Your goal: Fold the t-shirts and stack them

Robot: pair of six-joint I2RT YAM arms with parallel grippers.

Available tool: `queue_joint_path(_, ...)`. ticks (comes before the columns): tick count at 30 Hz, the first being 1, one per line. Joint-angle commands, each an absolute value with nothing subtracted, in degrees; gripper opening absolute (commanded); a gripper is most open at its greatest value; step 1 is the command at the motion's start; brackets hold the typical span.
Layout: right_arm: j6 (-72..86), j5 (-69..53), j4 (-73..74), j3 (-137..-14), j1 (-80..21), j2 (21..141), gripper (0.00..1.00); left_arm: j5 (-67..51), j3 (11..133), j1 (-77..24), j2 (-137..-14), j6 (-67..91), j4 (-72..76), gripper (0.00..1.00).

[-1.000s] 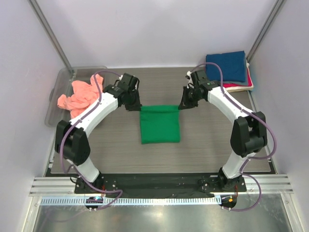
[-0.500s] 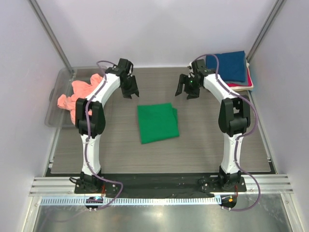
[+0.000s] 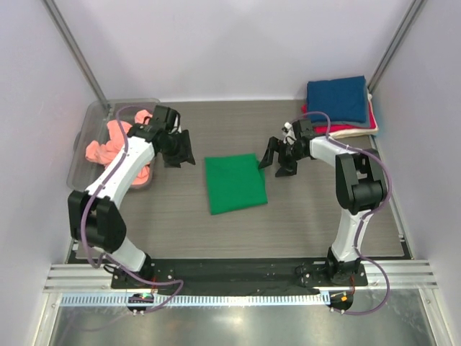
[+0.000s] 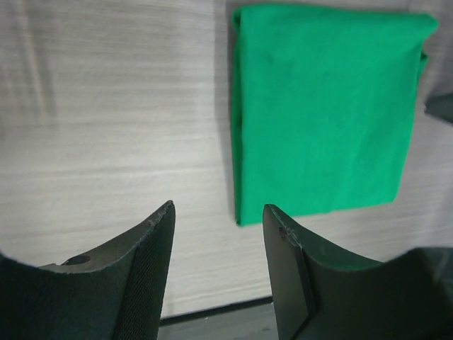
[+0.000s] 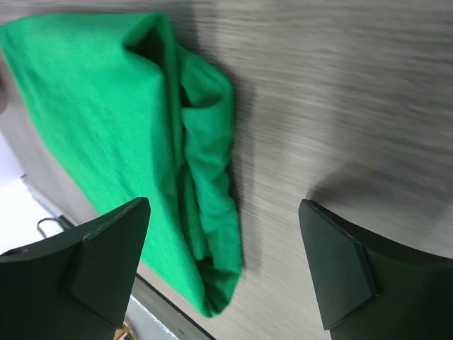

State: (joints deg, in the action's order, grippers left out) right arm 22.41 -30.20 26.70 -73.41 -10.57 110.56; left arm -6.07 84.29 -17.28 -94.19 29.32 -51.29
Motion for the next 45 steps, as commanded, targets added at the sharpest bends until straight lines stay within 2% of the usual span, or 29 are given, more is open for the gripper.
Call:
queue_joint_path(1, 24.4, -36.4, 17.9, -73.7, -11.3, 111.5, 0.93, -5.7, 79.0, -17.4, -86.2, 28.0, -50.2, 0.54)
queue_joint_path(9, 27.3, -38.5, 12.0, -77.0, -15.5, 119.5, 0.93, -2.1, 68.0, -17.4, -71.7, 27.9, -51.1, 0.55)
queue_joint_path(14, 29.6, -41.4, 7.6, -78.1, -19.5, 123.5, 0.79, -0.4, 61.2, -17.3, -66.5, 27.9, -51.1, 0.55)
queue_joint_path(18, 30.3, -42.4, 4.7, -77.1, -20.0, 123.2, 0.45, -0.4, 58.4, -17.3, -62.8, 27.5, -51.6, 0.55)
queue_joint_path(19, 30.3, -42.5, 4.6, -77.1, -19.3, 123.0, 0.31, -0.4, 57.8, -17.3, -61.4, 27.4, -51.5, 0.55)
queue_joint_path(20, 30.3, -42.7, 4.4, -77.3, -19.1, 122.5, 0.25, 1.2, 57.5, -17.3, -60.7, 27.3, -51.4, 0.55)
queue_joint_path(21, 30.2, -43.3, 4.5, -78.0, -18.7, 122.3, 0.11, 1.3, 56.7, -17.3, -60.0, 27.2, -51.4, 0.55)
queue_joint_path(23, 29.9, -44.5, 4.6, -79.1, -17.7, 121.8, 0.01, 1.1, 56.3, -17.3, -57.9, 27.3, -51.2, 0.55)
queue_joint_path(31, 22.4, -44.7, 16.7, -90.3, -10.4, 117.7, 0.01, 0.9, 52.0, -17.3, -47.5, 26.1, -44.9, 0.59)
queue_joint_path(35, 17.8, -43.5, 23.8, -98.2, -5.8, 118.6, 0.01, 3.4, 50.0, -17.3, -43.2, 26.7, -44.0, 0.64)
queue_joint_path(39, 14.8, -42.4, 29.2, -106.0, -1.8, 120.1, 0.01, 3.7, 49.6, -17.3, -41.8, 26.9, -43.8, 0.64)
queue_joint_path(45, 10.8, -40.9, 39.4, -125.7, 3.0, 125.1, 0.01, 3.4, 49.5, -17.3, -42.7, 27.1, -43.7, 0.64)
